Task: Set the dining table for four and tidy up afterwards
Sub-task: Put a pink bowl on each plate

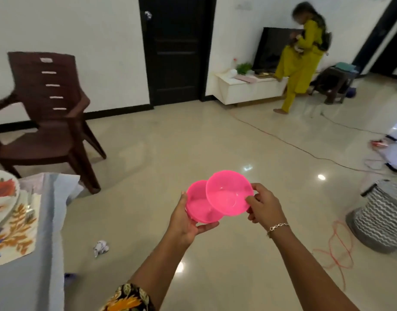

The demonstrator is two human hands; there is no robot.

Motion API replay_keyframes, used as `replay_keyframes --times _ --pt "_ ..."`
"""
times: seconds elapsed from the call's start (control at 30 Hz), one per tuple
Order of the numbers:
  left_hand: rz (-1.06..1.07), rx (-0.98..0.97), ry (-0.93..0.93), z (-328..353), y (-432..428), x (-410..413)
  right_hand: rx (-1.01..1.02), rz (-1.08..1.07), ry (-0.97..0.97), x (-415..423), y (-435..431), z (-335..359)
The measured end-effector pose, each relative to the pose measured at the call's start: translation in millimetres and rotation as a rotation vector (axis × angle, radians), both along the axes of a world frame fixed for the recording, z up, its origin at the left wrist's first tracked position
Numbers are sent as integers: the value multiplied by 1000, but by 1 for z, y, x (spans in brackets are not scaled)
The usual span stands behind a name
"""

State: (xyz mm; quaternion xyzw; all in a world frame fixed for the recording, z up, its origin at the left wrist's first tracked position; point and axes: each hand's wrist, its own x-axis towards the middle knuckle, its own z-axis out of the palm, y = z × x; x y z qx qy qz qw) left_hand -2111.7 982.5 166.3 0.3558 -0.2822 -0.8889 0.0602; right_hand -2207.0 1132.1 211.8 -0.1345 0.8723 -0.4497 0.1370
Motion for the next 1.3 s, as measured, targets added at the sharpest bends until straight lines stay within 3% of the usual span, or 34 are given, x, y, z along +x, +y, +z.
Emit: replay_keyframes --times 0.3,0.63,1.07,1.3 --pt "397 10 -42 -3 -79 -42 2 334 -45 -96 -113 -9" --pt "715 42 0 -12 -280 -72 -2 736 -32 -151 -375 -7" --pt "1250 -14 -19 -9 -472 -27 -54 1221 -88 -122 -659 -22" --pt "1605 -7 74 2 -565 -24 -53 1562 -88 -107 -799 -19"
